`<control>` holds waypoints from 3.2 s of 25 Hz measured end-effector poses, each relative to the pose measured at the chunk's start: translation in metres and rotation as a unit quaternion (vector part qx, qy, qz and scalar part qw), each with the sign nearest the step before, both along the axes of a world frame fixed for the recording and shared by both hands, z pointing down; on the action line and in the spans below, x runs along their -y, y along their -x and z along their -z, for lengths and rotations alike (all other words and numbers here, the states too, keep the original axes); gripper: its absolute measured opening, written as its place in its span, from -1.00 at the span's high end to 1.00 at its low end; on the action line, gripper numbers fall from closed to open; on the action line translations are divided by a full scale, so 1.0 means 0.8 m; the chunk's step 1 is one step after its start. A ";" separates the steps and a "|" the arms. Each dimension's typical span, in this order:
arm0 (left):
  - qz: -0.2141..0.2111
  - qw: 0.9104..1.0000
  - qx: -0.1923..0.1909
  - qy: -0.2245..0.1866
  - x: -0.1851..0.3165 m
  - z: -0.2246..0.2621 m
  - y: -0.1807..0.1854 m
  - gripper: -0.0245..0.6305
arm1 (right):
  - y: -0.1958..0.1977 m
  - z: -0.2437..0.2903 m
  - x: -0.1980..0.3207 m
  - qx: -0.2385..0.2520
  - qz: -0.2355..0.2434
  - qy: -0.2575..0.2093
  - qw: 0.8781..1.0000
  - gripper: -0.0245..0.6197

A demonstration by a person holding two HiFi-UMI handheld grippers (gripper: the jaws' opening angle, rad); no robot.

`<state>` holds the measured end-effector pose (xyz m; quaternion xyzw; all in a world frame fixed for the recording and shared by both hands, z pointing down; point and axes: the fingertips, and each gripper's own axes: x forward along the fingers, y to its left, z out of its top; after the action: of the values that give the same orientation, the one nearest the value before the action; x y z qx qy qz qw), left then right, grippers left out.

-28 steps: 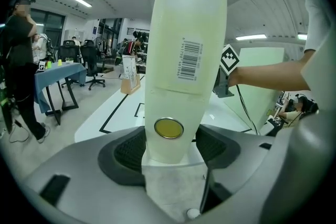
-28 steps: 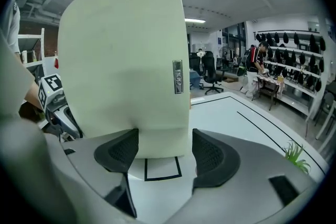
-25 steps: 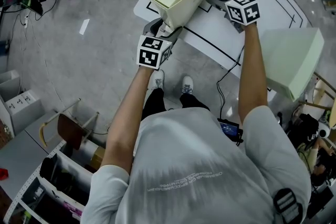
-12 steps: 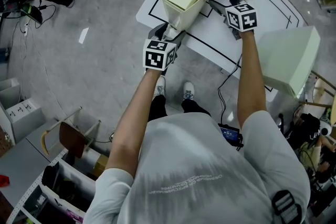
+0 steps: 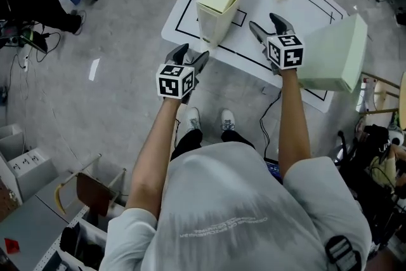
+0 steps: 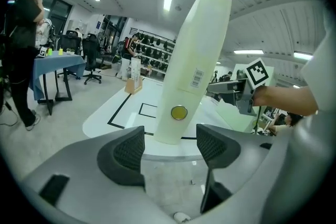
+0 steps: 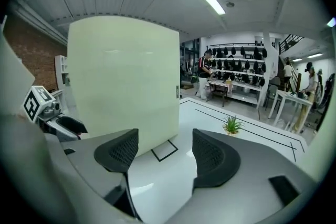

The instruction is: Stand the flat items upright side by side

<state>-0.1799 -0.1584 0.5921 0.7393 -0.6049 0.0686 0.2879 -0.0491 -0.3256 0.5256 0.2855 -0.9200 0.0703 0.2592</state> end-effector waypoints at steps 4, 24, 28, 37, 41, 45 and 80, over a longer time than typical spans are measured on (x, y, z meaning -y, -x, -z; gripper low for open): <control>0.001 0.999 -0.027 -0.036 -0.023 0.018 0.013 -0.04 | -0.027 0.025 -0.056 0.001 -0.026 -0.001 1.000 -0.10; -0.103 0.983 0.030 -0.146 -0.008 0.140 0.020 -0.23 | -0.263 0.161 -0.220 0.029 -0.305 -0.114 0.945 -0.18; -0.110 0.981 0.048 -0.150 0.008 0.151 0.005 -0.24 | -0.296 0.153 -0.217 0.014 -0.336 -0.109 0.936 -0.23; -0.115 0.982 0.083 -0.121 0.049 0.140 -0.016 -0.24 | -0.311 0.111 -0.168 -0.001 -0.336 -0.071 0.939 -0.25; -0.111 0.984 0.089 -0.109 0.065 0.131 -0.024 -0.24 | -0.318 0.099 -0.141 0.030 -0.354 -0.045 0.934 -0.27; -0.102 0.984 0.094 -0.110 0.081 0.129 -0.030 -0.23 | -0.318 0.094 -0.117 0.012 -0.349 -0.052 0.935 -0.27; -0.125 0.980 0.087 -0.127 0.081 0.131 -0.124 -0.15 | -0.226 0.084 -0.119 0.029 -0.232 -0.065 0.970 -0.14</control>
<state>-0.0808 -0.2236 0.4876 0.8310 -0.5338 0.0906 0.1273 0.1320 -0.2304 0.4581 0.5050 -0.8386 0.0764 0.1895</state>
